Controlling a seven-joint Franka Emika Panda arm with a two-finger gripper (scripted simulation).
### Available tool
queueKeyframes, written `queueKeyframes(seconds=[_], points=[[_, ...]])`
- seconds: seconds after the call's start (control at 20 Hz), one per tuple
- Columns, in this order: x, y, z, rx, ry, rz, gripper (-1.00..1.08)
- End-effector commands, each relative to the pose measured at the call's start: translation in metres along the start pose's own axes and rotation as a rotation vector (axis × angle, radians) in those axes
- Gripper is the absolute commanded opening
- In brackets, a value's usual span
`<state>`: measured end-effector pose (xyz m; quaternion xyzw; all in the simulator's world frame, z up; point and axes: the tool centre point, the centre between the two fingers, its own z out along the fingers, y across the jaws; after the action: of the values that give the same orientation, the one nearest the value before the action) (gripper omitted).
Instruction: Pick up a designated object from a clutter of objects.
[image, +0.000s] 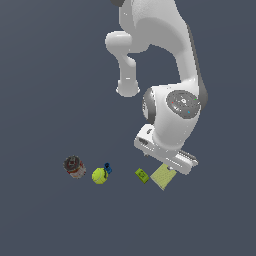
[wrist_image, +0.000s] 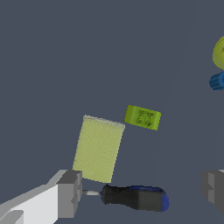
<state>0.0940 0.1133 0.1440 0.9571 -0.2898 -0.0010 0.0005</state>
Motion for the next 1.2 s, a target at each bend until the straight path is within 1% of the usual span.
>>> queueKeyframes(seconds=[0.0,0.3,0.55,0.8,1.15], points=[[-0.003,-0.011,0.019,0.0,0.001,0.047,1.0],[-0.012,-0.031,0.055,0.001,0.002,0.133,1.0],[-0.017,-0.04,0.074,0.001,0.002,0.179,1.0],[-0.02,-0.045,0.083,0.002,0.002,0.201,1.0],[-0.02,-0.045,0.089,0.001,0.001,0.199,1.0]])
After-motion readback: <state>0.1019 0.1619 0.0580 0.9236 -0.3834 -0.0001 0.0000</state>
